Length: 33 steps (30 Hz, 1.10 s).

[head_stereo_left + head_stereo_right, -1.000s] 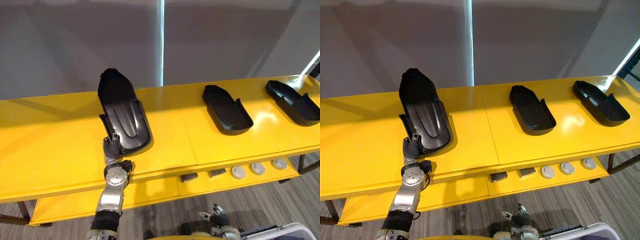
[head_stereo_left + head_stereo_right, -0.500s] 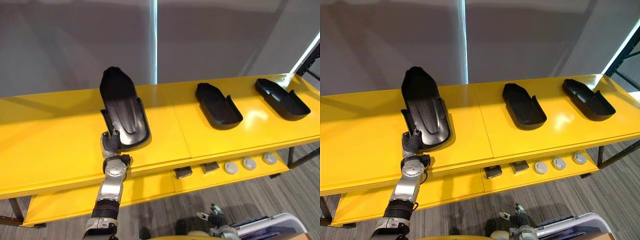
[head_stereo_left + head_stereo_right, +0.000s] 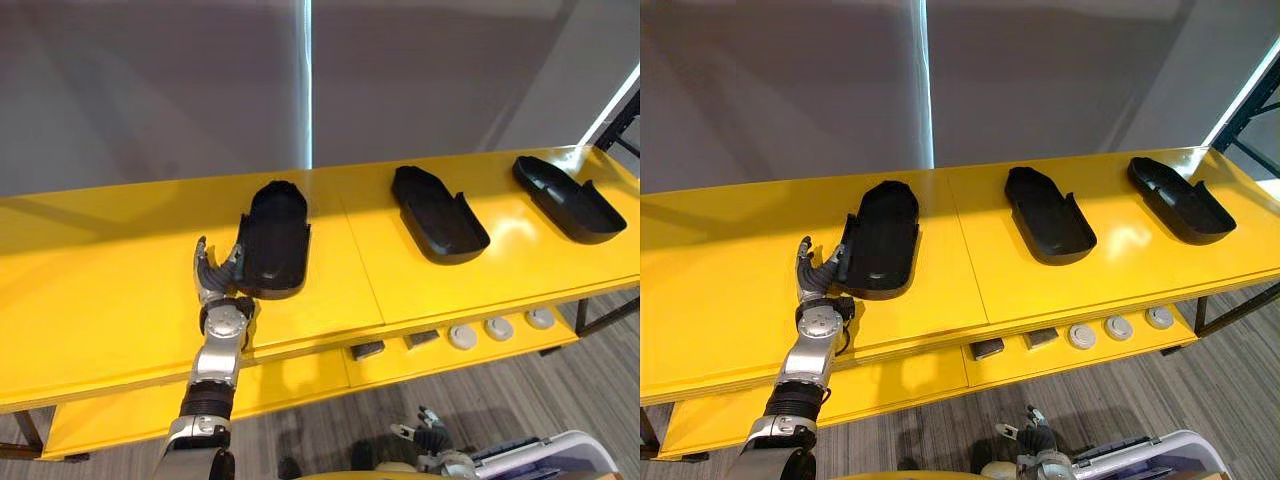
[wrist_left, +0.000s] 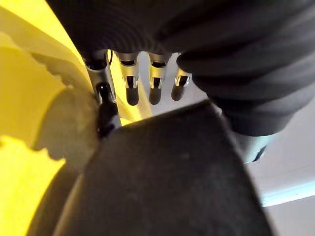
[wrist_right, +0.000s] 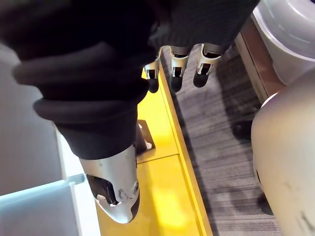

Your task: Walk over and take plastic housings, then place them on the shelf

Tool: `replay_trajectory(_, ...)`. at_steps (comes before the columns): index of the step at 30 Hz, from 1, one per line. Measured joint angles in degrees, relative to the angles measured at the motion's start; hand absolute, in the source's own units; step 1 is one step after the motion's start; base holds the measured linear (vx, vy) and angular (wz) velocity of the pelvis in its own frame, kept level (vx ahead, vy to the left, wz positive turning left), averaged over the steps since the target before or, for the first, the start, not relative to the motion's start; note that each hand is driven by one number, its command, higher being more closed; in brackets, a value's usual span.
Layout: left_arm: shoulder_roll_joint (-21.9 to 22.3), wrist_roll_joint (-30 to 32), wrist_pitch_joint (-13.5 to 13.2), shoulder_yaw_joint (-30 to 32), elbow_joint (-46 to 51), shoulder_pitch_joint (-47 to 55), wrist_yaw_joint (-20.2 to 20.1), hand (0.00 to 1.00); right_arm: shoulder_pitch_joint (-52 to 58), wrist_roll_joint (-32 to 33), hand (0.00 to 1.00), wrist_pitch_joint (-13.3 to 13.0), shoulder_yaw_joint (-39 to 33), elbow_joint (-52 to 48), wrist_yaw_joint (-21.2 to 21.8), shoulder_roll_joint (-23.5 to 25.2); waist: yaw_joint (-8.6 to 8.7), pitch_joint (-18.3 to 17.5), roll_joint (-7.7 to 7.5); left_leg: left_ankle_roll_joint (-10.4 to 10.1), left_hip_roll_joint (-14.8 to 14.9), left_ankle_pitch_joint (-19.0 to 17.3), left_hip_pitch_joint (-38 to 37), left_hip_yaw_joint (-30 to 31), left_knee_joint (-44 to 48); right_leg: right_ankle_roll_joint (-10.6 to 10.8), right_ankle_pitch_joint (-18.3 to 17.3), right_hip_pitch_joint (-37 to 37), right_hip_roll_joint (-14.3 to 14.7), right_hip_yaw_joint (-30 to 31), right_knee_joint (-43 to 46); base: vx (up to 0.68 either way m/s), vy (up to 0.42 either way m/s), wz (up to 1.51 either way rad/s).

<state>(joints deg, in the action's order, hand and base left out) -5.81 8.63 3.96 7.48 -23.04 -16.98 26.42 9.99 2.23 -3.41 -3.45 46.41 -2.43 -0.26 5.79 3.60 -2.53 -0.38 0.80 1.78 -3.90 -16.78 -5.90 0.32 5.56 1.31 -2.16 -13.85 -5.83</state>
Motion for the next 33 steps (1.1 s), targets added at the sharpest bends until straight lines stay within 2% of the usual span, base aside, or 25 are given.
replay_trajectory(3,0.18,-3.7,-0.65,-0.05,0.0,0.01,0.07,0.0,-0.08,0.04,0.0,0.04,-0.01,0.01,-0.03,-0.01,0.04,0.01,-0.01,-0.05,0.0,-0.06,0.06,0.15,-0.01,0.13,-0.09,-0.04,-0.01,-0.04,-0.04,-0.07,0.013,0.01)
replay_trajectory(11,2.9,-8.09,-2.52,-1.81,2.41,1.48,0.88,0.0,0.0,0.6,0.0,0.06,-0.17,0.25,-0.14,-0.08,-0.03,0.02,0.0,-0.26,-0.04,-0.18,0.16,0.19,-0.02,0.2,-0.15,-0.08,-0.08,-0.05,-0.02,0.0,0.001,0.0)
replay_trajectory(15,4.19,-8.12,-4.14,-5.8,6.06,4.22,-0.3,0.0,-0.21,0.68,0.0,0.06,-0.32,0.78,-0.19,-0.07,-0.09,0.02,0.02,-0.24,-0.15,-0.18,0.32,0.89,-0.02,0.41,-0.29,0.01,-0.16,-0.4,0.14,0.0,0.003,0.06)
replay_trajectory(19,4.74,-7.84,-4.45,-6.91,7.19,4.87,-1.13,0.0,-0.89,0.69,0.0,0.1,-0.73,1.88,-0.26,-0.04,-0.14,0.08,0.1,0.06,-0.2,0.01,0.23,1.15,-0.01,0.27,-0.2,0.19,-0.19,-0.54,0.16,0.01,0.007,0.02)
replay_trajectory(23,4.69,-7.83,-5.42,-7.96,13.54,7.59,-1.68,0.0,-1.0,0.78,0.0,0.09,-0.78,1.93,-1.05,-0.03,-0.13,0.11,0.19,0.32,-0.24,0.18,0.09,1.53,-0.01,0.24,-0.18,0.48,-0.23,-1.13,0.16,0.0,0.006,0.04)
replay_trajectory(25,4.69,-7.24,-5.73,-8.33,16.57,8.57,-2.11,0.0,-1.11,1.78,0.0,0.07,-1.08,2.33,-1.14,-0.01,-0.12,0.13,0.23,0.37,-0.26,0.24,0.07,1.98,-0.01,0.25,-0.19,0.7,-0.28,-1.76,0.16,0.0,0.013,0.13)
replay_trajectory(31,3.33,5.59,-8.0,-12.11,28.97,15.21,-2.71,0.0,-1.12,2.51,0.0,-0.55,-1.08,2.75,-1.13,-0.11,-0.27,0.41,0.71,0.55,-0.47,0.37,-0.38,2.66,-0.02,0.31,-0.27,1.4,-0.52,-2.31,0.16,-0.01,0.015,0.05)
replay_trajectory(32,3.23,6.29,-8.94,-13.63,30.87,17.43,-3.11,1.0,-1.11,2.78,0.0,-0.65,-1.08,2.81,-1.1,-0.21,-0.28,0.53,0.89,0.56,-0.58,0.35,-0.43,2.76,-0.02,0.42,-0.35,1.48,-0.63,-2.34,0.15,-0.04,0.043,0.04)
replay_trajectory(33,3.1,6.26,-9.46,-14.47,32.07,19.09,-3.96,1.0,-1.1,2.91,0.0,-0.67,-1.09,2.88,-1.07,-0.22,-0.33,0.58,0.98,0.53,-0.66,0.29,-0.37,2.79,-0.02,0.48,-0.39,1.45,-0.72,-2.36,0.15,-0.05,0.046,0.05)
